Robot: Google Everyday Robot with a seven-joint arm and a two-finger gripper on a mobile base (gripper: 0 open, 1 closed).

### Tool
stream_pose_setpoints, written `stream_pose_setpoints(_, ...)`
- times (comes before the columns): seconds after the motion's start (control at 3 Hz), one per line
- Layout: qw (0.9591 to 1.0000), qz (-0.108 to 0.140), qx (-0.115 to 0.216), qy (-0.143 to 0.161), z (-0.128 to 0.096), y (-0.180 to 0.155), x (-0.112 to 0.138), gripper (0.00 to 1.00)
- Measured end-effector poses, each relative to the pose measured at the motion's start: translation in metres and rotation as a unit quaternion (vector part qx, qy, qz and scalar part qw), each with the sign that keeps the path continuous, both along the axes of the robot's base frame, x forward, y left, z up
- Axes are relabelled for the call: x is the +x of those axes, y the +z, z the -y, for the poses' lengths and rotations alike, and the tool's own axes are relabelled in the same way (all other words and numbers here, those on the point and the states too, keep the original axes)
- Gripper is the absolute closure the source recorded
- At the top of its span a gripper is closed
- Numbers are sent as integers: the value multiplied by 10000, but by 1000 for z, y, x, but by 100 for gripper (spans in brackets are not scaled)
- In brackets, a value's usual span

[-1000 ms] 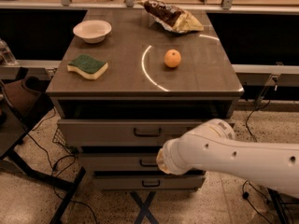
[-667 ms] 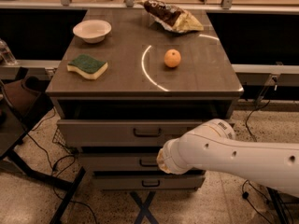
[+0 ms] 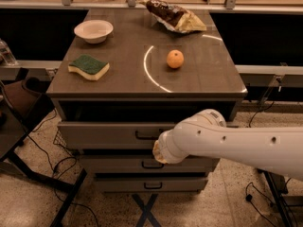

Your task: Close top drawer

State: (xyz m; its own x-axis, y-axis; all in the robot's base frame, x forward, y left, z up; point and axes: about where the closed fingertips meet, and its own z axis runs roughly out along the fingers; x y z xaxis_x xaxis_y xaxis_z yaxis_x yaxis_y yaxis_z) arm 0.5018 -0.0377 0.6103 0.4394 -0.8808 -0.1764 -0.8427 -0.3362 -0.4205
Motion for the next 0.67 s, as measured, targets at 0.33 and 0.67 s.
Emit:
stream_pose_setpoints(0.33,9999,79,17,70,-4,-2,29,100)
stream_pose_setpoints(0.67,9998,139,65,94,-4,-3,36,100)
